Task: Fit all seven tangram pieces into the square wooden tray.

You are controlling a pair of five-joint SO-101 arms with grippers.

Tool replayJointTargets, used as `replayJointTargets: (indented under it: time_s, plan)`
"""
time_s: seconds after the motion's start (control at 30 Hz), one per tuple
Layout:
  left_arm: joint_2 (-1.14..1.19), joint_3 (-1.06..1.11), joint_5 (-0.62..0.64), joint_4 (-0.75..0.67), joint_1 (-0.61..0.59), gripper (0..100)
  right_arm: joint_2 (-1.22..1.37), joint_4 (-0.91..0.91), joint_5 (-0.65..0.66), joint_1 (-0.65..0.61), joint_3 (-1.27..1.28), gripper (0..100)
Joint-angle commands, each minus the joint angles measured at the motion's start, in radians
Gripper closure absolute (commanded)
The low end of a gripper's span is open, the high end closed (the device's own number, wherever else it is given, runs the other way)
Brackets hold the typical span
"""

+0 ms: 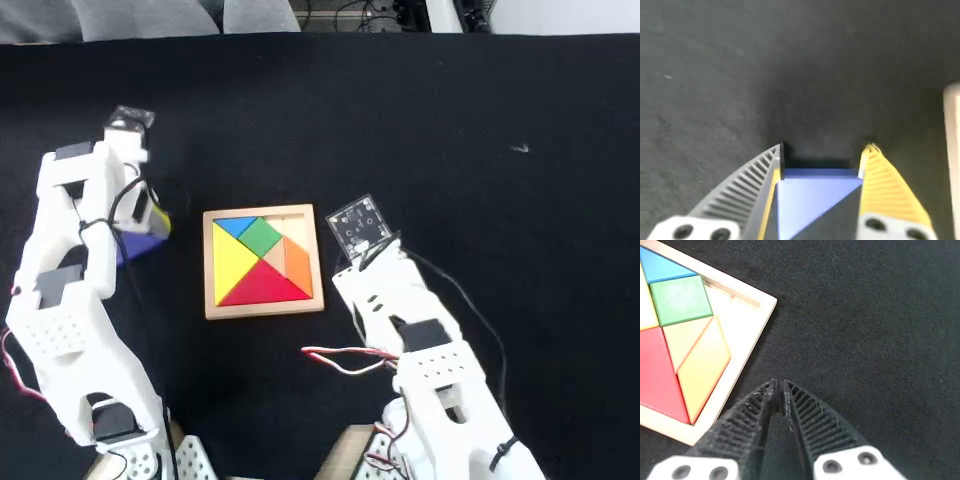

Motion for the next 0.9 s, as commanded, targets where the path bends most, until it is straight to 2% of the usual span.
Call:
replayJointTargets:
  time_s: [0.0,0.2,0.33,0.4,0.47,0.6,0.67,0.8,0.87]
  plan:
    - [-0.097,0.030,-0.270,0.141,-0.005,74,-0.022,-0.020,-0.002,0.012,-0.001,98.7]
    - [-0.230,0.101,-0.626,0.350,-0.039,74,-0.022,-0.020,-0.002,0.012,-0.001,98.7]
    - [-0.358,0.131,-0.758,0.436,-0.090,74,-0.022,-0.020,-0.002,0.012,-0.001,98.7]
    - [-0.431,0.131,-0.755,0.454,-0.124,74,-0.022,-0.018,-0.002,0.012,-0.001,98.7]
    - [-0.506,0.133,-0.698,0.463,-0.157,74,-0.022,-0.018,-0.002,0.012,-0.001,98.7]
    - [-0.609,0.176,-0.356,0.442,-0.228,74,-0.022,-0.018,-0.002,0.012,-0.001,98.7]
    - [-0.649,0.245,-0.353,0.362,-0.271,74,-0.022,-0.018,-0.002,0.011,-0.001,98.7]
    - [-0.724,0.446,-0.468,0.157,-0.326,74,-0.022,-0.017,-0.002,0.011,0.002,98.7]
    - [-0.763,0.553,-0.437,0.094,-0.328,74,-0.022,-0.020,-0.002,0.011,0.008,98.7]
